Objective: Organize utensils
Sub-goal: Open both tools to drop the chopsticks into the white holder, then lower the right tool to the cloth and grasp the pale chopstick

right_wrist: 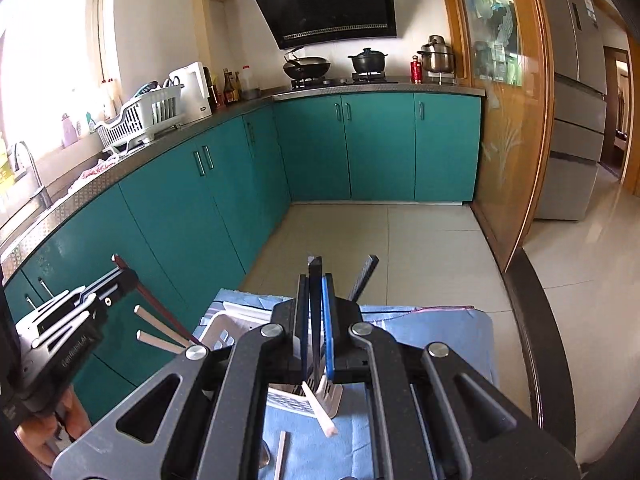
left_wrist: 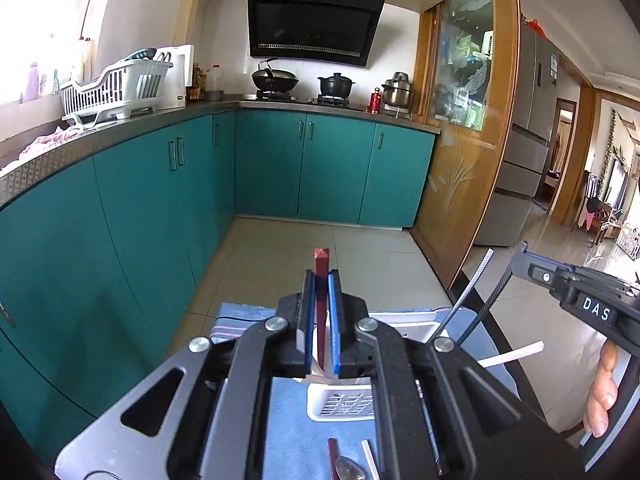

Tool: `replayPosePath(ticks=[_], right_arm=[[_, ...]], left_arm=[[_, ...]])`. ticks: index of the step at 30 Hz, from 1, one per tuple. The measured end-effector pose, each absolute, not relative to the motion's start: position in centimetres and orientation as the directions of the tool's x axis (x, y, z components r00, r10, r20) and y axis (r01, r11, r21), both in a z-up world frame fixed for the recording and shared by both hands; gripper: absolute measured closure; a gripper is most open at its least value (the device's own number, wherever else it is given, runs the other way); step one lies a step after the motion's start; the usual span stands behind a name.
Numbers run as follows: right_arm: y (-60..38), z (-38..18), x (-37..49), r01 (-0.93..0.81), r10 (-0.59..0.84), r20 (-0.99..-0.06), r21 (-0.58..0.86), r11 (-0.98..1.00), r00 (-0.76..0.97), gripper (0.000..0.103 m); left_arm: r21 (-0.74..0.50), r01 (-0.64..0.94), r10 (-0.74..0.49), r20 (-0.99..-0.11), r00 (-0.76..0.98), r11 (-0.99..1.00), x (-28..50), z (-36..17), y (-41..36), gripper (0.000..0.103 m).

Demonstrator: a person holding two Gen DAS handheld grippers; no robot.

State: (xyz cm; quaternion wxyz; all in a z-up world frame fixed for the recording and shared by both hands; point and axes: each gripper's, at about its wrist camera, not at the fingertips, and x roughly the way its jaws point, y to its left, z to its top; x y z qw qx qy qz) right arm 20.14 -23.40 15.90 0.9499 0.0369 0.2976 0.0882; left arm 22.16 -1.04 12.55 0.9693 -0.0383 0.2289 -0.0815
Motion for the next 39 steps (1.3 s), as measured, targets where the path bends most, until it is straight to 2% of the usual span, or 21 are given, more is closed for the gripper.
replayPosePath(ticks=[2, 4, 8, 11, 13, 14, 15, 19, 21, 25, 29, 32, 34, 39], right_arm=[[-23.6, 15.8, 19.6, -0.138, 0.18, -0.559, 0.117, 0.983, 0.809, 0.093], [-23.8, 15.9, 19.1, -0.133, 0.181, -0.554, 0.126, 0.983, 0.812, 0.084], [-25.5, 16.8, 17.3, -0.129, 0.21, -0.52, 0.188, 0.974, 0.828, 0.082], [-26.8, 17.8, 14.8, -0.136, 0.224, -0.481, 0.212, 0.968, 0.847, 0.079], [-27.9, 18.1, 12.1, -0.135, 0.227, -0.452, 0.225, 0.965, 0.863, 0.062], [-28.3, 18.0, 11.2, -0.133, 0.227, -0.445, 0.232, 0.964, 0.866, 0.057], [-28.9, 17.5, 9.7, -0.129, 0.228, -0.446, 0.241, 0.962, 0.866, 0.053], [-29.7, 13.5, 6.8, -0.103, 0.234, -0.51, 0.272, 0.957, 0.828, 0.051], [-29.7, 10.3, 6.2, -0.067, 0.222, -0.568, 0.281, 0.957, 0.793, 0.05], [-28.1, 5.1, 5.3, -0.031, 0.199, -0.659, 0.257, 0.966, 0.726, 0.042], [-25.9, 2.8, 4.2, -0.061, 0.17, -0.693, 0.178, 0.982, 0.701, 0.041], [-25.1, 3.1, 3.4, -0.095, 0.173, -0.661, 0.153, 0.984, 0.73, 0.033], [-24.7, 3.6, 2.8, -0.107, 0.173, -0.629, 0.141, 0.984, 0.758, 0.024], [-23.5, 4.4, 2.2, -0.14, 0.17, -0.6, 0.096, 0.985, 0.782, 0.021]], left_arm=[[-0.121, 0.129, -0.168, -0.413, 0.895, 0.984, 21.7, 12.7, -0.6, 0.092], [-0.118, 0.118, -0.156, -0.396, 0.905, 0.986, 21.2, 12.9, -0.4, 0.084], [-0.138, 0.122, -0.164, -0.356, 0.92, 0.983, 19.0, 13.6, 0.4, 0.076], [-0.142, 0.105, -0.146, -0.319, 0.936, 0.984, 16.3, 14.2, 1.4, 0.06], [-0.124, 0.074, -0.111, -0.316, 0.942, 0.989, 14.1, 14.2, 2.1, 0.051], [-0.116, 0.06, -0.095, -0.327, 0.94, 0.991, 13.4, 13.9, 2.3, 0.047], [-0.109, 0.04, -0.076, -0.348, 0.934, 0.993, 12.5, 13.2, 2.6, 0.045], [-0.113, 0.003, -0.053, -0.443, 0.895, 0.994, 10.6, 9.5, 3.3, 0.038], [-0.09, -0.027, -0.022, -0.504, 0.864, 0.996, 10.0, 7.0, 3.2, 0.033], [-0.022, -0.011, -0.004, -0.57, 0.822, 1.0, 8.5, 3.0, 1.9, 0.027], [0.06, 0.003, 0.031, -0.556, 0.831, 0.998, 7.2, 1.6, 0.7, 0.025], [0.061, 0.01, 0.024, -0.527, 0.849, 0.998, 6.7, 2.2, 0.5, 0.022], [0.057, 0.023, 0.01, -0.514, 0.858, 0.998, 6.6, 2.6, 0.2, 0.02], [0.057, 0.061, -0.025, -0.494, 0.869, 0.997, 6.1, 3.3, -1.0, 0.017]])
